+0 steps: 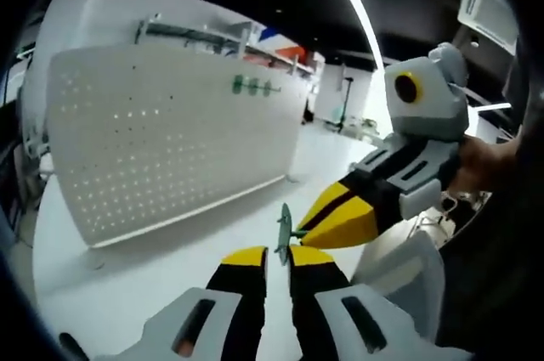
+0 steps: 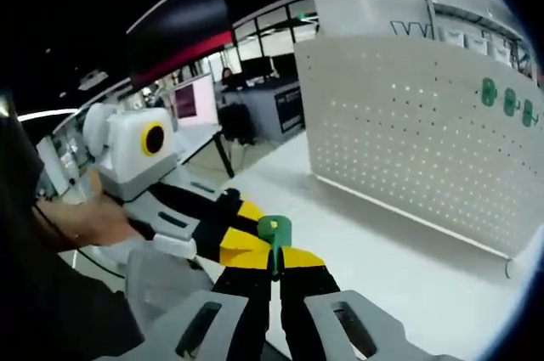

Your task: Insert the hook assembly into the mounting plate slot until the hook locks in place.

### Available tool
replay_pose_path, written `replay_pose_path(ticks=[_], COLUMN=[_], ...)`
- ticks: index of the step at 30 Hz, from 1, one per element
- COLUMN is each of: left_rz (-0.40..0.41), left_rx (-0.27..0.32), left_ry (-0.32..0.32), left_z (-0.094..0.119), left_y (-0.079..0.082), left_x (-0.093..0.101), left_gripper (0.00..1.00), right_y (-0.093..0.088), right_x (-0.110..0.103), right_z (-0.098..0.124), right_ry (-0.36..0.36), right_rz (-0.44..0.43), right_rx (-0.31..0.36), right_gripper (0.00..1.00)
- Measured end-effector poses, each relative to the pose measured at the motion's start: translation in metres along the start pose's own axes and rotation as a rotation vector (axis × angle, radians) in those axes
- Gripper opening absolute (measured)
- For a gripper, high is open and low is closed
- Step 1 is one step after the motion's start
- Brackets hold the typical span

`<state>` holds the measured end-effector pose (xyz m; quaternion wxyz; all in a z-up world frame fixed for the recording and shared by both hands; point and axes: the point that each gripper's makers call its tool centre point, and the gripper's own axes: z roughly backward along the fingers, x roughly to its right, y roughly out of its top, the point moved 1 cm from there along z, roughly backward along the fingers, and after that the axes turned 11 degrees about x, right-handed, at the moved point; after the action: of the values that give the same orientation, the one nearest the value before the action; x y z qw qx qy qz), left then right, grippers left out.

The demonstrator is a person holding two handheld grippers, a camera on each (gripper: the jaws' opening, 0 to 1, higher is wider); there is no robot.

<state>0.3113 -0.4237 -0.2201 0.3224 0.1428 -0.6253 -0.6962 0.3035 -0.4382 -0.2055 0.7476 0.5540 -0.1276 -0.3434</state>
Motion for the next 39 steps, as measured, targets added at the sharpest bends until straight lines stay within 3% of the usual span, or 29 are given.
replay_pose_path(ticks=[13, 24, 32, 37, 39], left_rz=[-0.056, -0.041, -0.02, -0.017, -0.007], left_rx=[0.008, -0.02, -0.034, -0.038, -0.039], left_ry=[0.006, 0.013, 0.022, 0.045, 0.059], left_z=[-0.002, -0.007, -0.007, -0.005, -0.004], left_y=[0.004, 0.007, 0.005, 0.006, 0.006], left_x=[-0.002, -0.006, -0.006, -0.012, -0.017], left_gripper=[0.03, 0.02, 0.02, 0.02, 0.02], right_y=[0.005, 0.008, 0.008, 0.011, 0.011], right_x=[0.001, 0.005, 0.004, 0.006, 0.006], right_z=[-0.001, -0.002, -0.001, 0.003, 0.006], right_ry=[-0.006, 0.006, 0.023, 0.019, 0.019], right_rz=[0.009, 0.036, 0.103, 0.088, 0.125], right_rx=[0.016, 0.037, 0.041, 0.055, 0.056], right_gripper=[0.02, 0.03, 0.03, 0.04, 0.05])
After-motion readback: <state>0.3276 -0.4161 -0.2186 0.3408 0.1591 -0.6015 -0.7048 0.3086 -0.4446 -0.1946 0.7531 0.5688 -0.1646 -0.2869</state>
